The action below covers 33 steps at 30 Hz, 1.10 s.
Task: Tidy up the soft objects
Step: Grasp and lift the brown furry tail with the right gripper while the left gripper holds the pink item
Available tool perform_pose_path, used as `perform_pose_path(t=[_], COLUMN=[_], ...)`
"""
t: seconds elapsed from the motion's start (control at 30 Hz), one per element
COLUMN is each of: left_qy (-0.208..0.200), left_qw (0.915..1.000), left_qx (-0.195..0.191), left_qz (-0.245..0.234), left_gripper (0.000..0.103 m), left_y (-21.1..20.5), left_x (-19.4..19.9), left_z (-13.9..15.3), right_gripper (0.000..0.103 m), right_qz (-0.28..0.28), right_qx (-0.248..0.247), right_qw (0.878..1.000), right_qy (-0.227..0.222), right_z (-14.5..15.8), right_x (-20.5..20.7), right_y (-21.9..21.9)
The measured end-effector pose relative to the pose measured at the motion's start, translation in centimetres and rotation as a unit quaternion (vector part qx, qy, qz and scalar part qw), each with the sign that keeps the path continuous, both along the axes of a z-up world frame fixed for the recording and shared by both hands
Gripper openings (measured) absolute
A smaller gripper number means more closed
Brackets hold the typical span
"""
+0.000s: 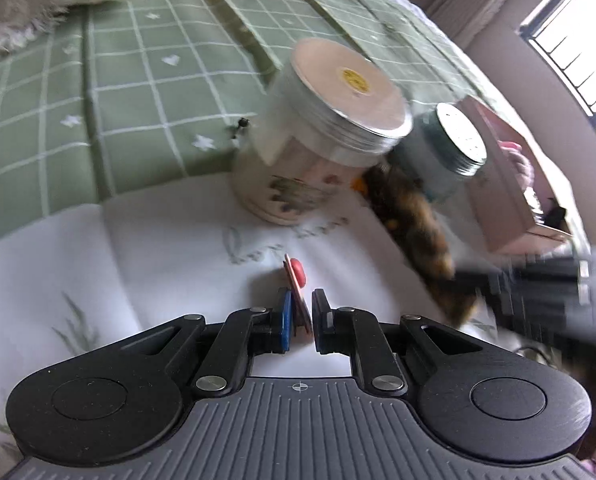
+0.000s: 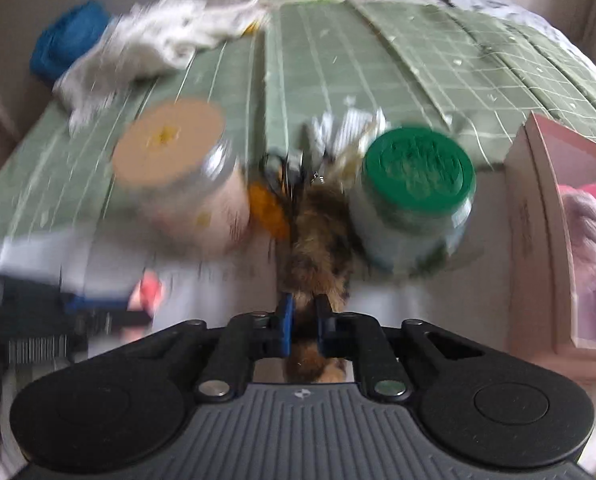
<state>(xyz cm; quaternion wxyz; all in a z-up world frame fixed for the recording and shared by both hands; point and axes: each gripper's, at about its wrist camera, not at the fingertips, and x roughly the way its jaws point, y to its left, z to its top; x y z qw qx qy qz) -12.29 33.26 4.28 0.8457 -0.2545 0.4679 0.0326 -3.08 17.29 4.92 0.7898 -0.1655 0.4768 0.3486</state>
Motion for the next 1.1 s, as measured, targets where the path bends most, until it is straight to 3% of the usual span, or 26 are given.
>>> perform_pose_path(t=[0.1,0.2,0.33,0.43,0.5,0.57,0.67,0.73,0.77,0.8,0.9,1.1], left_qy=[0.004,0.011,0.016,0.019,0.019,0.02,0.017,0.016,0.015,0.015,0.014,0.014], left_qw=[0.9999,0.9998,0.9998,0.9997,0.9997,0.9997,0.9996,0.9995,0.9994,0.9993,0.9993,0.9994], left_qx=[-0.003,-0.005,-0.01,-0.008,-0.009,-0.011,-0.02,-0.027,-0.03,-0.032,-0.034,-0.031], left_qz=[-0.013,-0.014,-0.011,-0.012,-0.012,-0.012,-0.012,-0.009,-0.008,-0.008,-0.009,-0.01], left_gripper=[0.013,0.013,0.013,0.013,0.014,0.014,0.014,0.014,0.014,0.014,0.014,0.014], left_y=[-0.5,-0.6,-0.5,-0.6,-0.5,-0.5,-0.2,0.1,0.2,0.2,0.4,0.4], left_x=[0.2,0.3,0.3,0.4,0.4,0.5,0.6,0.6,0.5,0.5,0.3,0.1], left_z=[-0.2,-0.5,-0.8,-0.9,-1.0,-1.1,-1.5,-1.6,-1.6,-1.7,-1.7,-1.3], right_gripper=[0.008,0.008,0.009,0.013,0.031,0.043,0.043,0.042,0.03,0.003,0.002,0.001], right_qz=[0.032,0.06,0.061,0.054,0.062,0.07,0.086,0.098,0.103,0.109,0.101,0.052], right_qx=[-0.036,-0.039,-0.006,0.023,0.032,0.027,0.003,-0.029,-0.042,-0.053,-0.021,0.085], right_qw=[0.999,0.997,0.997,0.993,0.989,0.985,0.977,0.97,0.968,0.968,0.973,0.979], right_qy=[0.013,0.016,-0.055,-0.105,-0.129,-0.153,-0.193,-0.221,-0.224,-0.219,-0.205,-0.176], right_z=[0.0,0.5,2.9,4.6,4.6,3.8,1.5,-0.2,-0.9,-1.2,1.3,11.1], right_x=[-2.8,-5.0,-5.7,-4.8,-4.0,-3.1,-2.4,-2.1,-1.9,-1.7,-1.8,-1.3], right_y=[-2.5,-4.5,-4.6,-2.2,0.0,2.4,5.7,7.5,8.2,8.5,7.0,2.0])
